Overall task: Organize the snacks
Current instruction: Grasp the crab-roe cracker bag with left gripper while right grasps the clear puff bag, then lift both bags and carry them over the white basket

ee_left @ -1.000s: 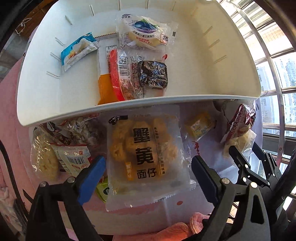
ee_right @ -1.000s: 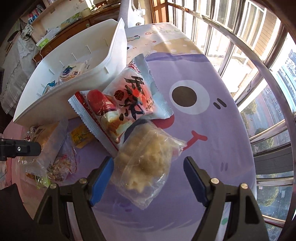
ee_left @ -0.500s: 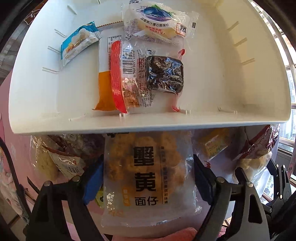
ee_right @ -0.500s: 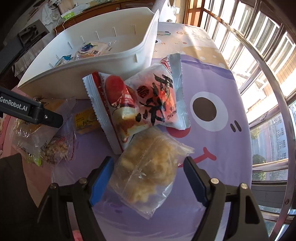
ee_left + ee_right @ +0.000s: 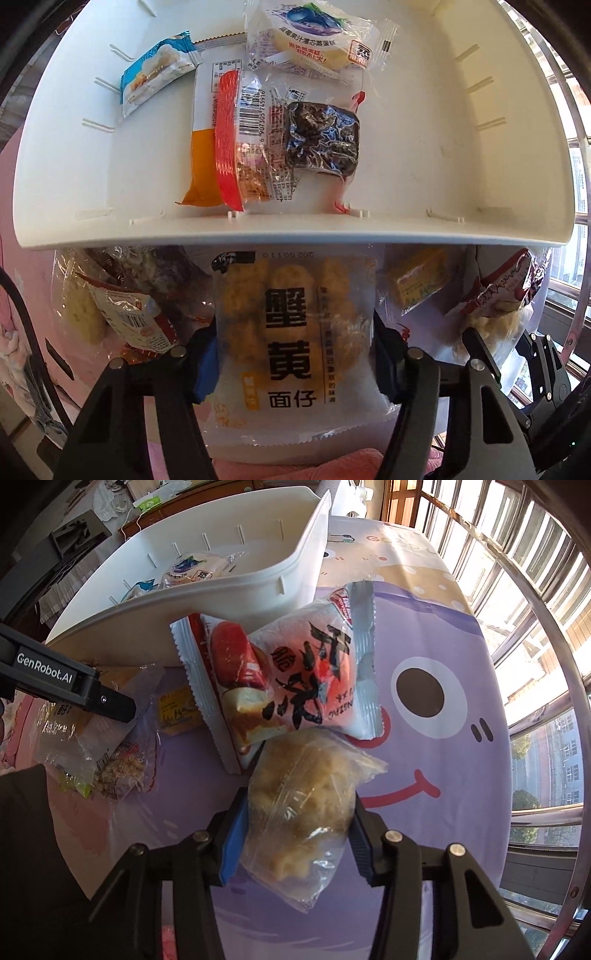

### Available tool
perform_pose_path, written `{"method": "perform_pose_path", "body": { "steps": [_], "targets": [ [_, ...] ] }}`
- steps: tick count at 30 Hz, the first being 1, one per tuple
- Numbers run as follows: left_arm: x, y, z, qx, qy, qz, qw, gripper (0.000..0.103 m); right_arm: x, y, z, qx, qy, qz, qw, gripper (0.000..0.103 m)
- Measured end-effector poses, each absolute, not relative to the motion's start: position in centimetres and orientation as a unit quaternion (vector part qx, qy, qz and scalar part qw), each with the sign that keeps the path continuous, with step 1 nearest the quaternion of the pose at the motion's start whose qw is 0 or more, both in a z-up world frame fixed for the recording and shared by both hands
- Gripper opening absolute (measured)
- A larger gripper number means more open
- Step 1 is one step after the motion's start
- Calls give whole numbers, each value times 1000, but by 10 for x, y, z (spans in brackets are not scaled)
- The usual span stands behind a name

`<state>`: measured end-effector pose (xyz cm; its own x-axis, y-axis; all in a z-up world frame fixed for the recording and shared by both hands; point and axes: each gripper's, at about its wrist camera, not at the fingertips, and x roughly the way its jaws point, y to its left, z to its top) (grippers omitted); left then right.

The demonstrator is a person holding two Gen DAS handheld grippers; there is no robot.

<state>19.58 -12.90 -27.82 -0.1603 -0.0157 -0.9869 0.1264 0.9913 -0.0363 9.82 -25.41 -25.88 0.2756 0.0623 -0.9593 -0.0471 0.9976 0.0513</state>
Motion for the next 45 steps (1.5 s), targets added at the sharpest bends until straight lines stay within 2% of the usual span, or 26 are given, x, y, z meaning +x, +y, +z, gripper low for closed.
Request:
{"method": "perform_pose_path", "body": {
  "steps": [13, 28, 45],
  "targets": [
    [163, -128, -252, 46, 755, -103, 646, 65, 65, -264, -247, 37, 615, 1, 788, 42],
    [146, -80, -167, 42, 714, -137, 685, 65, 24, -264, -177, 72, 569, -37, 818, 42],
    [163, -41, -76, 30, 621, -148, 769, 65, 72, -220, -112, 54, 489, -14, 871, 42]
  ]
}}
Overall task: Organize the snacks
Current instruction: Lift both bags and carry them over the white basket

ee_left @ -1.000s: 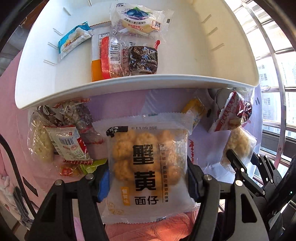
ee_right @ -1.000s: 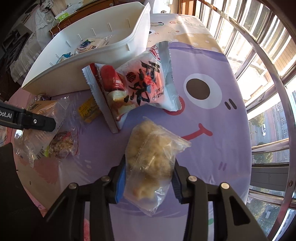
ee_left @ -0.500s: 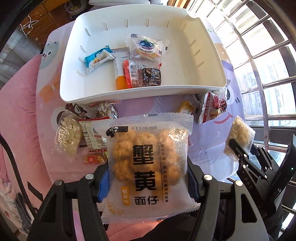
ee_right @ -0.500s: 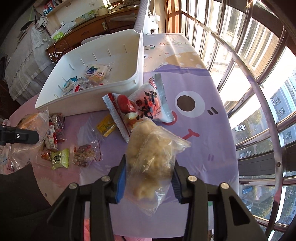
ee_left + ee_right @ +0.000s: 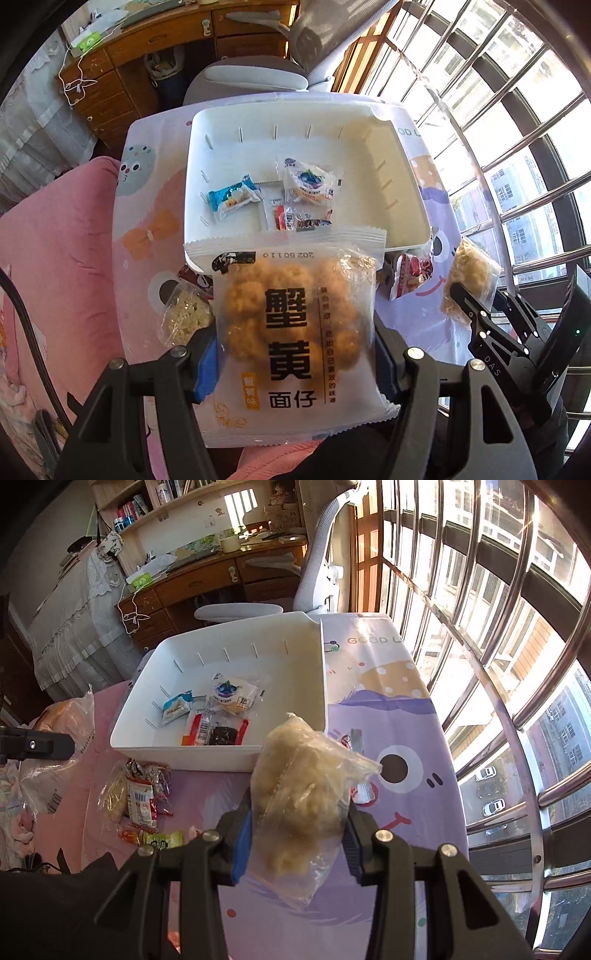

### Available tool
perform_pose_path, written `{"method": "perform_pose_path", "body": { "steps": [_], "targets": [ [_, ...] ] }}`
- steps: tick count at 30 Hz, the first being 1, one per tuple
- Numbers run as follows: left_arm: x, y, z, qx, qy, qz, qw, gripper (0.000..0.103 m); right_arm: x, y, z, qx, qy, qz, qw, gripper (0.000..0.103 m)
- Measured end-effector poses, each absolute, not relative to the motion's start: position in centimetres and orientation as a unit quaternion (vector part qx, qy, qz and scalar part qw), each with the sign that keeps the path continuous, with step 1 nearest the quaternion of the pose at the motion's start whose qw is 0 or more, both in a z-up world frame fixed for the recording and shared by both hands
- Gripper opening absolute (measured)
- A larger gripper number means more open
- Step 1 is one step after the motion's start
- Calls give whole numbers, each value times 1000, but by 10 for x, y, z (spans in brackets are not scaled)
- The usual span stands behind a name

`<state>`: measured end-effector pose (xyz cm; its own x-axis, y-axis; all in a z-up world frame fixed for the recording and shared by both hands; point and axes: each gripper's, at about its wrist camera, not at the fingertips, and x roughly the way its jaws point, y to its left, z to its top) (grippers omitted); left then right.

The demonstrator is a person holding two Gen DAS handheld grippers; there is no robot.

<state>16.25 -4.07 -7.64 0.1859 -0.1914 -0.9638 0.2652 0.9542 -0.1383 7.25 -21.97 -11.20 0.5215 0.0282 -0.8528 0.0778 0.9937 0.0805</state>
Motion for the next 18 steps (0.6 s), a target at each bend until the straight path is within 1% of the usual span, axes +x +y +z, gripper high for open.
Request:
{"method": "perform_pose_path", "body": {
  "steps": [8, 12, 18],
  "targets": [
    [189, -37, -64, 21, 584, -152, 797, 66, 101, -205, -102, 48, 460, 14, 887, 42],
    [207, -36, -75, 4, 588, -145, 796, 66, 113, -202, -102, 49, 436, 27, 898, 42],
    [231, -32, -98, -31, 586, -139, 798, 66, 136, -205, -111, 77, 424, 41, 902, 42]
  ]
}}
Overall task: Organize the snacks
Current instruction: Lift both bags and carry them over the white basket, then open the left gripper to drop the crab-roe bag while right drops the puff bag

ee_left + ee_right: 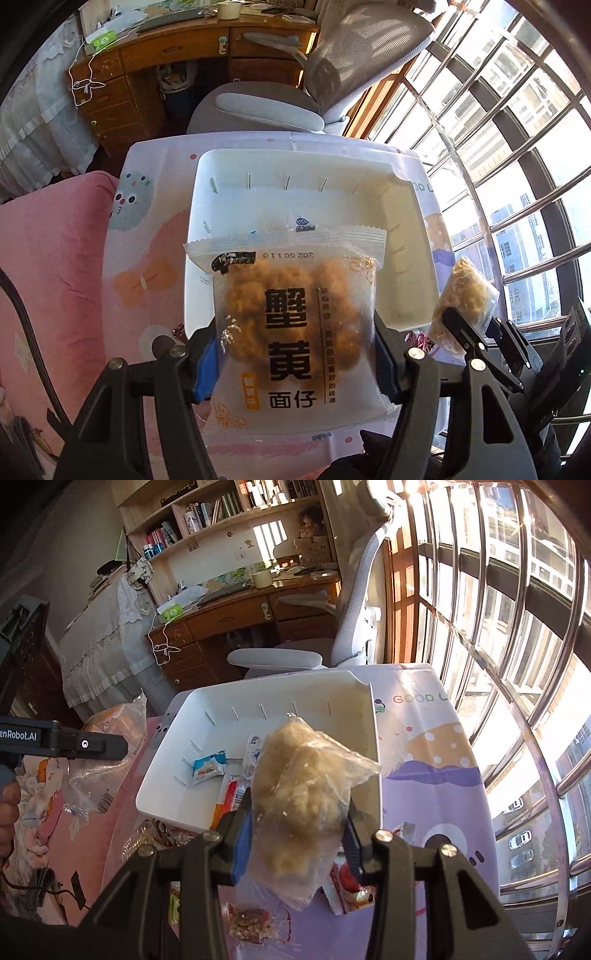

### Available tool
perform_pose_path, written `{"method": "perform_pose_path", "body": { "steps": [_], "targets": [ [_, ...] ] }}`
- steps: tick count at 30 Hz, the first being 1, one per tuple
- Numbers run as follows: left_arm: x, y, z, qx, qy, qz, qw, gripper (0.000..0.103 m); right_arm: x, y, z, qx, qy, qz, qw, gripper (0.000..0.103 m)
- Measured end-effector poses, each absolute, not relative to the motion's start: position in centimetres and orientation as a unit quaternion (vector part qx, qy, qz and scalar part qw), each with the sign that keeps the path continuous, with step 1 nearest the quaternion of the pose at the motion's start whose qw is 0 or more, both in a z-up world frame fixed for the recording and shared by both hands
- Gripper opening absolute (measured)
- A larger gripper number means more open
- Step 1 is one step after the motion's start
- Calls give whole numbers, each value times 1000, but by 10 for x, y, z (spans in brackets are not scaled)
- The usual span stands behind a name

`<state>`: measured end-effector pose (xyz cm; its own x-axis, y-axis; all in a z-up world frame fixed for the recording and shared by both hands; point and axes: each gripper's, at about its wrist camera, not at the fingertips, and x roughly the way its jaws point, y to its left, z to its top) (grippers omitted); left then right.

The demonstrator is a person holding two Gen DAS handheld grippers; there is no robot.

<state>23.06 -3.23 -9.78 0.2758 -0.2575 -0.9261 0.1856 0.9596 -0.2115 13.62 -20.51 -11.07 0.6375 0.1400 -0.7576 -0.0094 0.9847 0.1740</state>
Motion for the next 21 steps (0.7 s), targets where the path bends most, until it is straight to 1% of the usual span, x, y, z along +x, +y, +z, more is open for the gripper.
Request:
{"method": "perform_pose_path", "body": {
  "steps": [10, 12, 13, 15, 16, 17, 21],
  "targets": [
    [260, -33, -138, -41, 606, -119, 785, 67, 167, -204, -134, 93, 440, 49, 892, 42],
    [263, -34, -142, -39, 605, -119, 786, 68, 169, -204, -137, 95, 443, 46, 890, 42],
    [263, -34, -144, -39, 605, -120, 786, 70, 170, -204, -138, 97, 444, 41, 890, 42],
    [263, -35, -145, -40, 606, -118, 786, 78, 171, -205, -140, 100, 448, 33, 888, 45],
    [263, -36, -146, -41, 606, -118, 785, 84, 171, -205, -142, 101, 453, 29, 885, 53],
    [263, -36, -146, -43, 605, -120, 786, 84, 171, -207, -143, 104, 456, 25, 884, 60],
    [260, -38, -141, -42, 601, -130, 788, 84, 168, -214, -143, 118, 456, 15, 882, 63]
  ]
}}
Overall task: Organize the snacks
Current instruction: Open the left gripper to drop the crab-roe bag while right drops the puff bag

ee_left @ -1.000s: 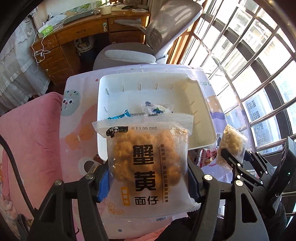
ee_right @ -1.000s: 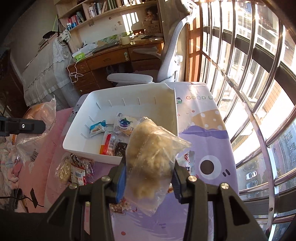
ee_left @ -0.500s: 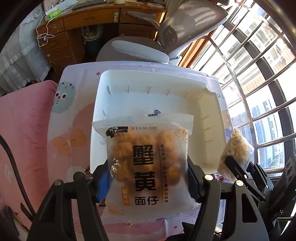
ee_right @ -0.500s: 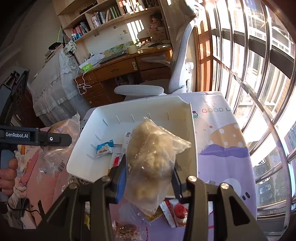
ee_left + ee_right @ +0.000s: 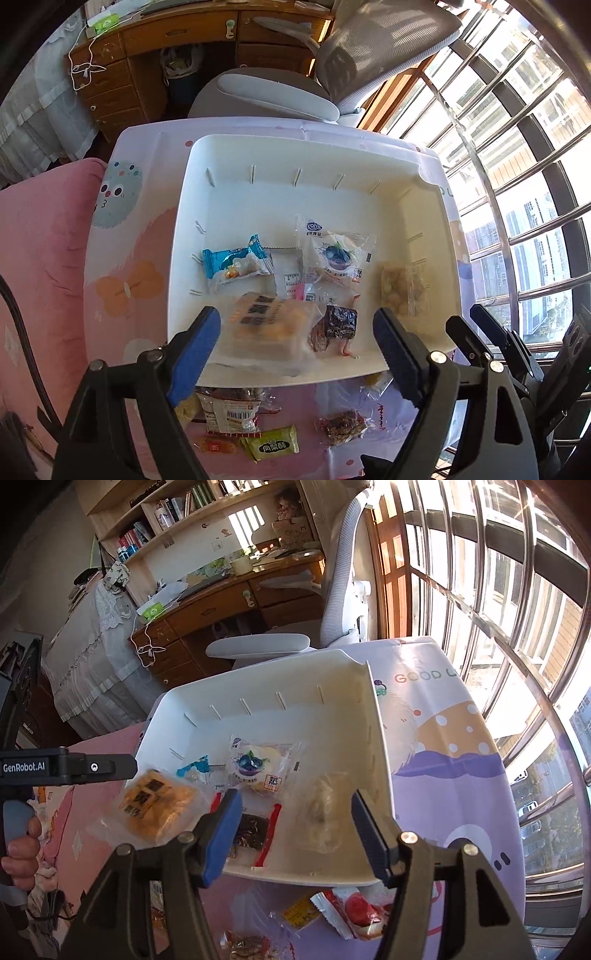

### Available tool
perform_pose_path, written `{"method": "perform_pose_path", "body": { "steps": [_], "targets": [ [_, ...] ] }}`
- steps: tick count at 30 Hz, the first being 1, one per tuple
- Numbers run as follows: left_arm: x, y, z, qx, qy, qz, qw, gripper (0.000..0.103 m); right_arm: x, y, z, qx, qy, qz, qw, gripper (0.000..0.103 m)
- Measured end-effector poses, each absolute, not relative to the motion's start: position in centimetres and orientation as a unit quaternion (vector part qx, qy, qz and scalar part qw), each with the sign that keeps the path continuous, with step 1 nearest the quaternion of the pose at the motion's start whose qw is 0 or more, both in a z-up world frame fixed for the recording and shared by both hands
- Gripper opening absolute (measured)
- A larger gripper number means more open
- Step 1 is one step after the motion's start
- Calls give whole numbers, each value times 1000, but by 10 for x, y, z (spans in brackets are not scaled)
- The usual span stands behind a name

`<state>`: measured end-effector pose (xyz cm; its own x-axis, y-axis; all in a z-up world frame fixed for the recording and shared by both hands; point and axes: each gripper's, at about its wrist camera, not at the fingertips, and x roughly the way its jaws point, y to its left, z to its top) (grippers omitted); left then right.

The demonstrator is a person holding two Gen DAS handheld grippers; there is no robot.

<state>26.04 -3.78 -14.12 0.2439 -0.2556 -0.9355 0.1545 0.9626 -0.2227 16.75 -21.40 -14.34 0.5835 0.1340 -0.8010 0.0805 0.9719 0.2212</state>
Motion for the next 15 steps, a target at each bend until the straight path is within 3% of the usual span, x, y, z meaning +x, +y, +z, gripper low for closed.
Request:
{"method": "perform_pose_path", "body": {
  "steps": [15],
  "targets": [
    [213, -23, -116, -43, 573, -171, 800, 84, 127, -209, -133, 142, 449, -11, 882, 65]
  ]
}}
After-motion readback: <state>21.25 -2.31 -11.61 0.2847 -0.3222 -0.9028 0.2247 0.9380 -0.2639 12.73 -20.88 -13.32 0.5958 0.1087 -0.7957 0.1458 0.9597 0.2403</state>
